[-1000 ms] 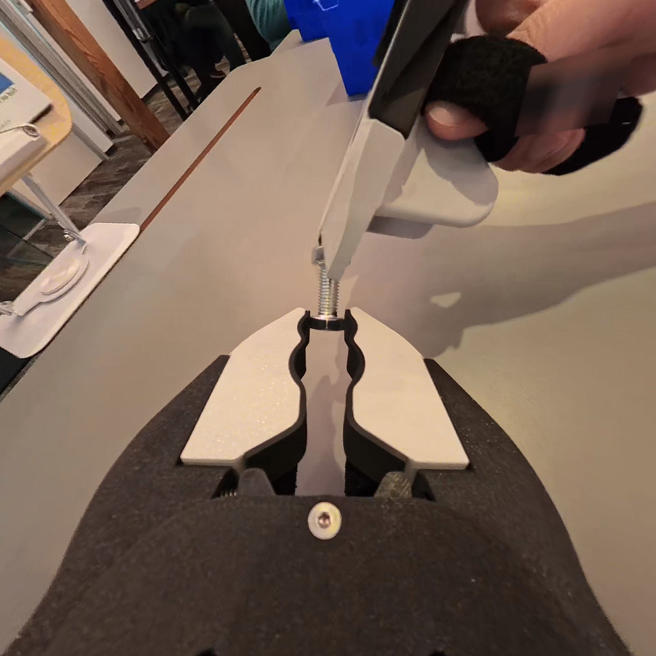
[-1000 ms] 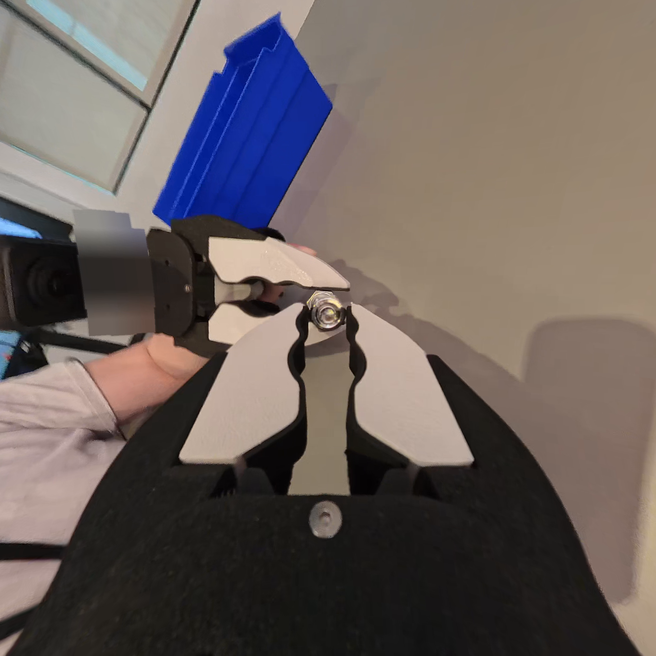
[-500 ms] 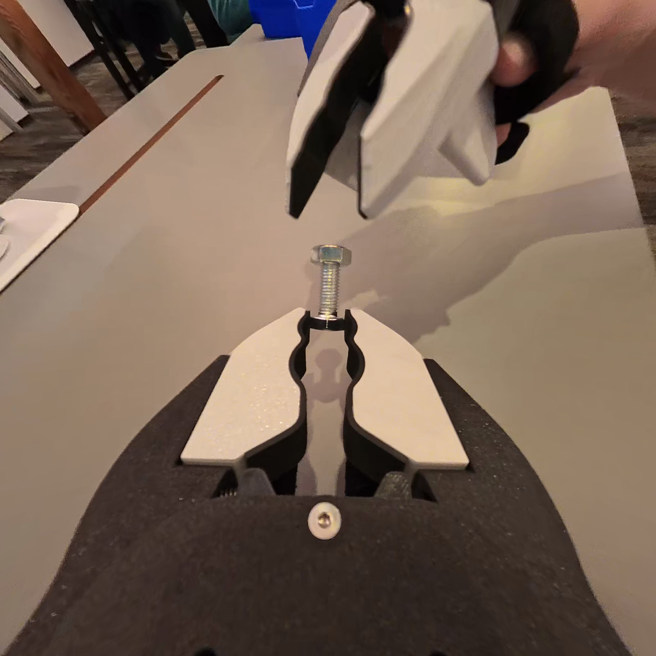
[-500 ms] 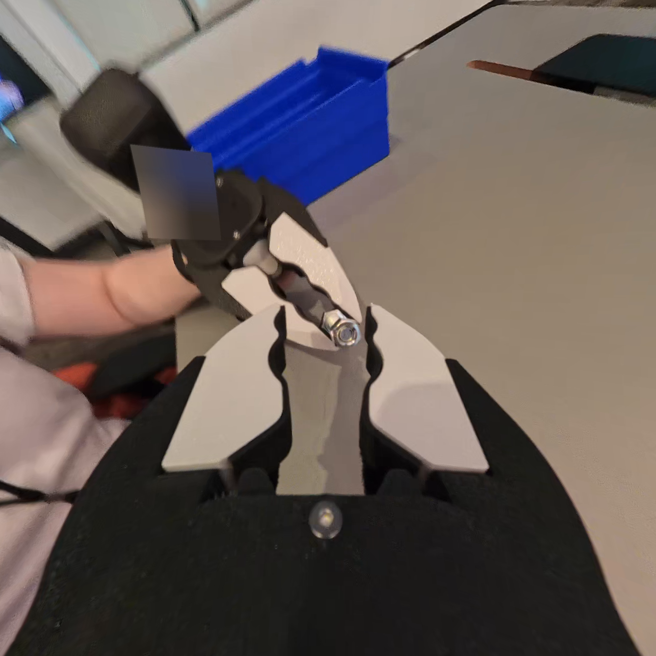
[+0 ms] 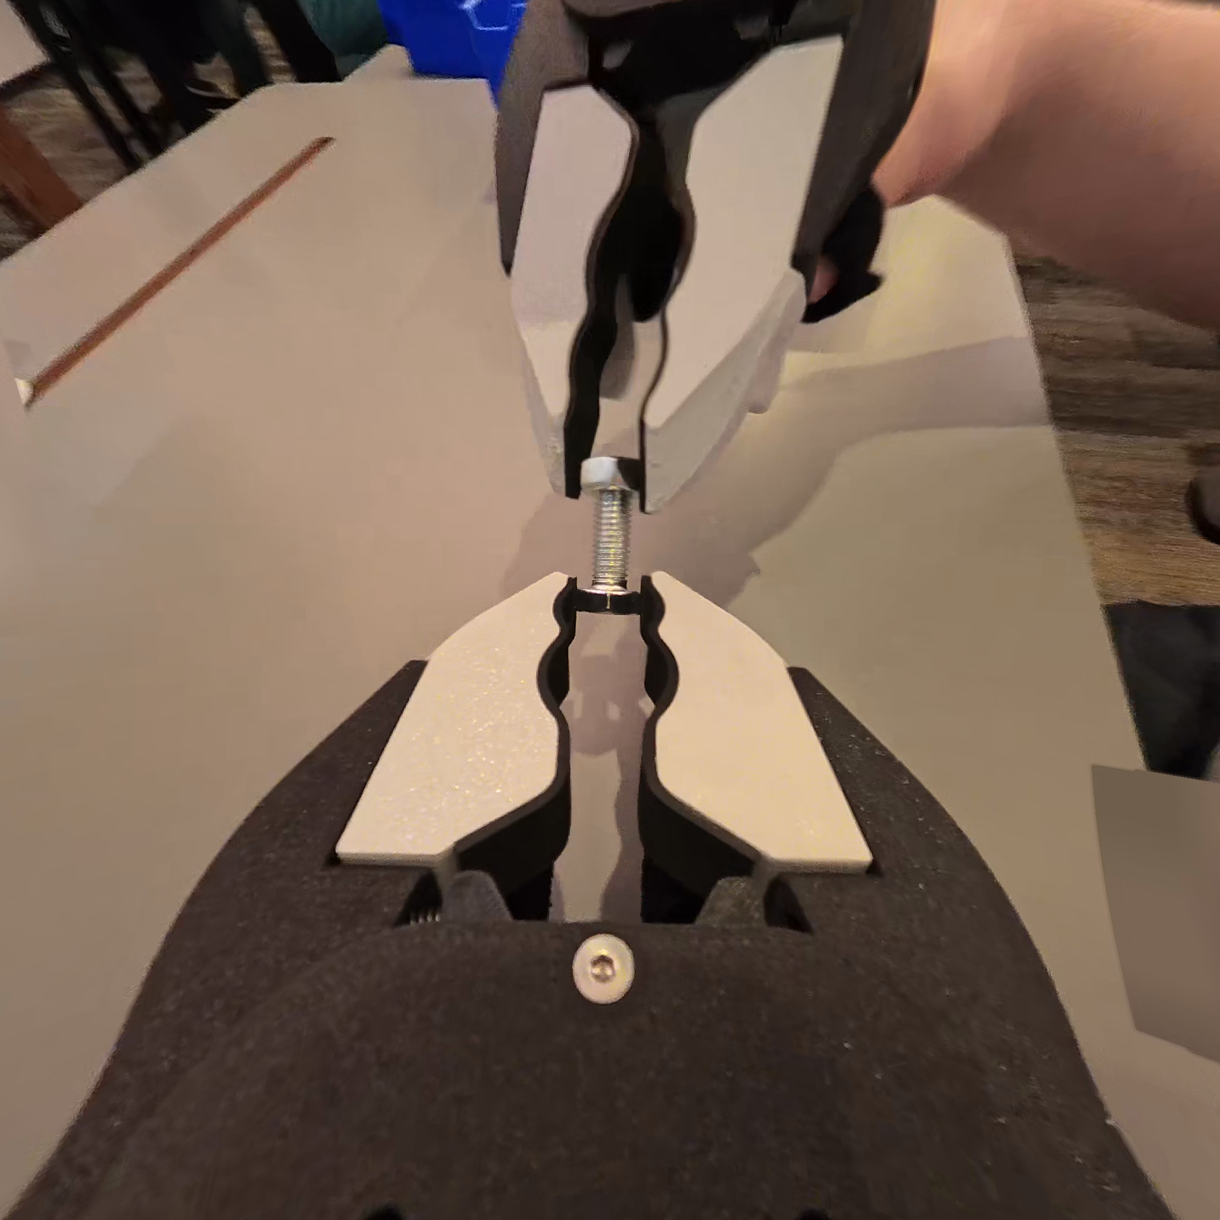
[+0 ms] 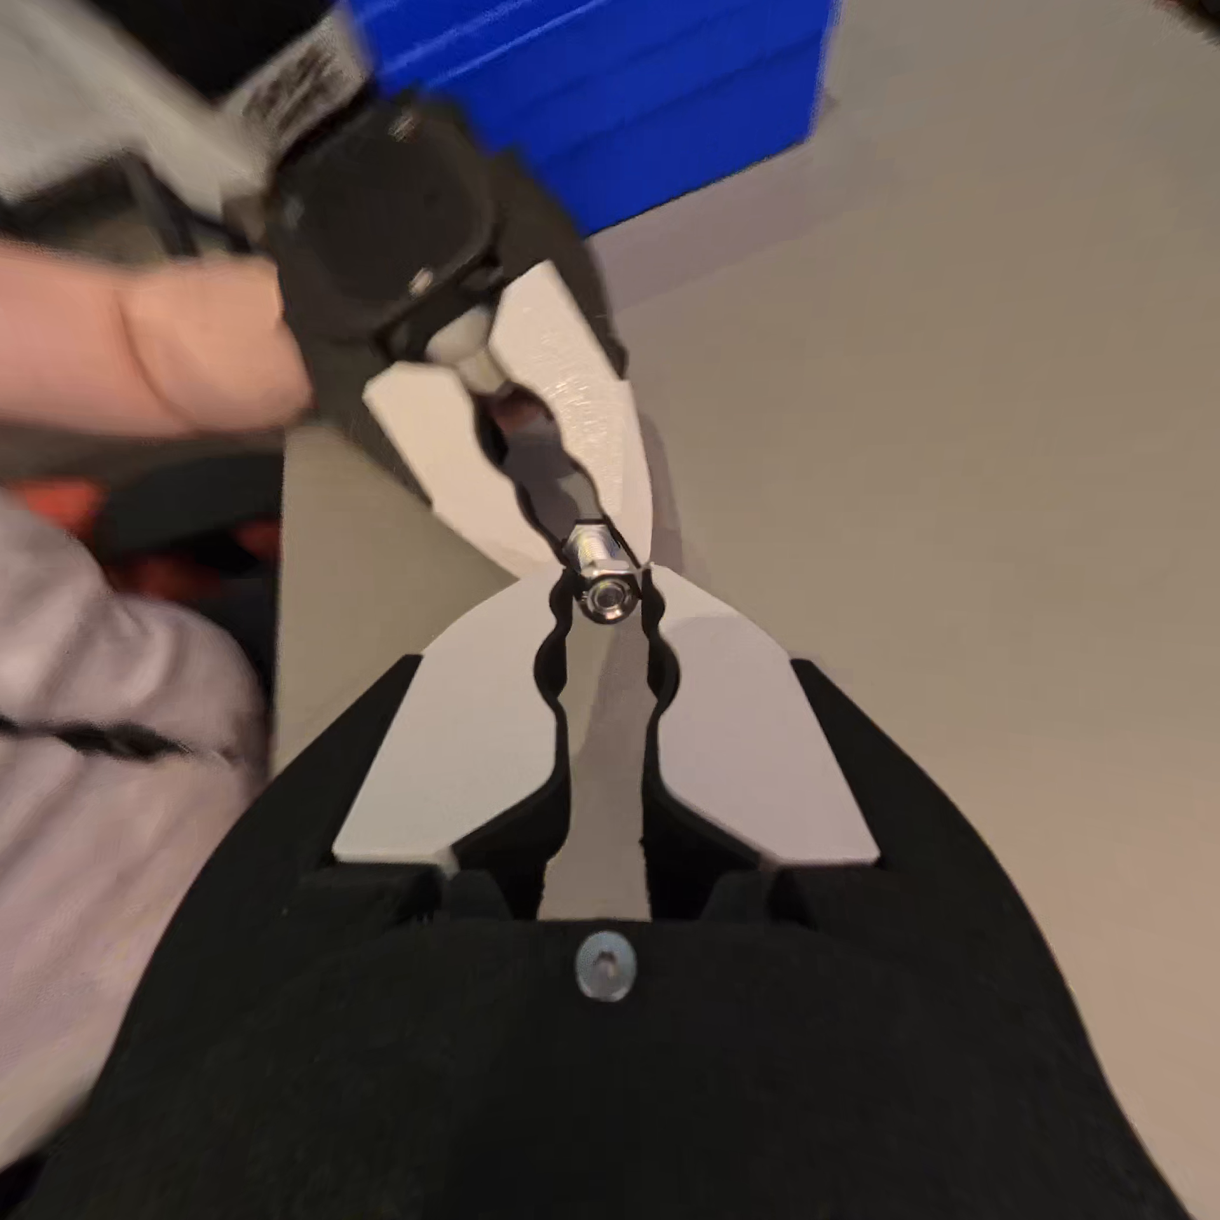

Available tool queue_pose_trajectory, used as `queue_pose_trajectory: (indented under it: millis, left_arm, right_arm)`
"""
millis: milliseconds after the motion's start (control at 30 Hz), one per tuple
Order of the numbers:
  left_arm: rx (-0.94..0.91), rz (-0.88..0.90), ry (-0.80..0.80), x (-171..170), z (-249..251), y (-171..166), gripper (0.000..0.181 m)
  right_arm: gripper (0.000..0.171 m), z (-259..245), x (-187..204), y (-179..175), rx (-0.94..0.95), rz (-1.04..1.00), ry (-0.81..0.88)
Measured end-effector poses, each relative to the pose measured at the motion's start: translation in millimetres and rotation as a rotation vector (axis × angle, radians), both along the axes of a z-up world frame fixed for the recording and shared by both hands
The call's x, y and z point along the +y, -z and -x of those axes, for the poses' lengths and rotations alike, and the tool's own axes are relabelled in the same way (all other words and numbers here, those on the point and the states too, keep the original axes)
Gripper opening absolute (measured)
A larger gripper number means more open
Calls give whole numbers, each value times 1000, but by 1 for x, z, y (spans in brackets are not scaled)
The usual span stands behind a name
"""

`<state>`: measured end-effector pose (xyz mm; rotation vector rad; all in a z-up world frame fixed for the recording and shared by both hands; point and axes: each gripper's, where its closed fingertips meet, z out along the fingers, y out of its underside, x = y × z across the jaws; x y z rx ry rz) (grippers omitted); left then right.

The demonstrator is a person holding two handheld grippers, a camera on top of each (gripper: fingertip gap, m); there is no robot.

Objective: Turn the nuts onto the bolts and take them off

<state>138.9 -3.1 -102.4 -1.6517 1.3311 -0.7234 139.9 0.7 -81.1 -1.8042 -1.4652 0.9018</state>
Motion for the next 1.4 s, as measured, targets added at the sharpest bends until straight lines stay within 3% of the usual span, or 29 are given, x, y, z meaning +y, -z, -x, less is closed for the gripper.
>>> queue_pose_trajectory:
  millis: [67,133,200,300,400,500,633,767,900,1067,1133,1167,1233,1267,1400]
  left_arm:
    - [-28,44,32,-5,0,-2,18]
    - [-39,52,18,-1,1,-3,18]
    - [-30,22,4,1,2,-2,18]
    - [-13,-38,-33,7,3,-2,18]
    - [11,-99,-91,17,7,-1,18]
    - [13,-119,-104,19,8,-2,18]
    - [24,-158,-108,19,7,-3,18]
    - [49,-192,-113,20,7,-1,18]
    - [50,-160,-86,16,6,1,18]
    - [12,-80,29,-2,1,-1,18]
    - [16,-86,32,-3,1,0,18]
    - [22,-100,30,-2,1,0,18]
    - [25,-133,13,0,1,-1,18]
    - [32,-149,4,2,1,-1,18]
    - [37,-207,-36,9,3,-3,18]
  right_arm:
    - [19,-1,-3,-1,-23,-307,-133]
    - [19,1,1,-2,-33,-398,-131]
    - [20,2,3,-2,4,-316,-83]
    - [36,0,18,-10,118,-64,135]
    - [27,-6,27,-11,185,215,316]
    - [31,-2,20,-2,186,429,372]
    - [42,1,21,8,175,537,440]
    - [19,5,17,1,242,661,416]
    - [19,5,12,2,162,500,270]
    - [18,-2,-3,3,83,-134,-102]
    - [19,-3,-5,6,68,-180,-100]
    - [19,-1,-6,7,70,-148,-78]
    - [49,1,-3,7,102,-46,10]
    - [52,1,1,5,125,21,68]
    - [37,-6,14,3,217,409,325]
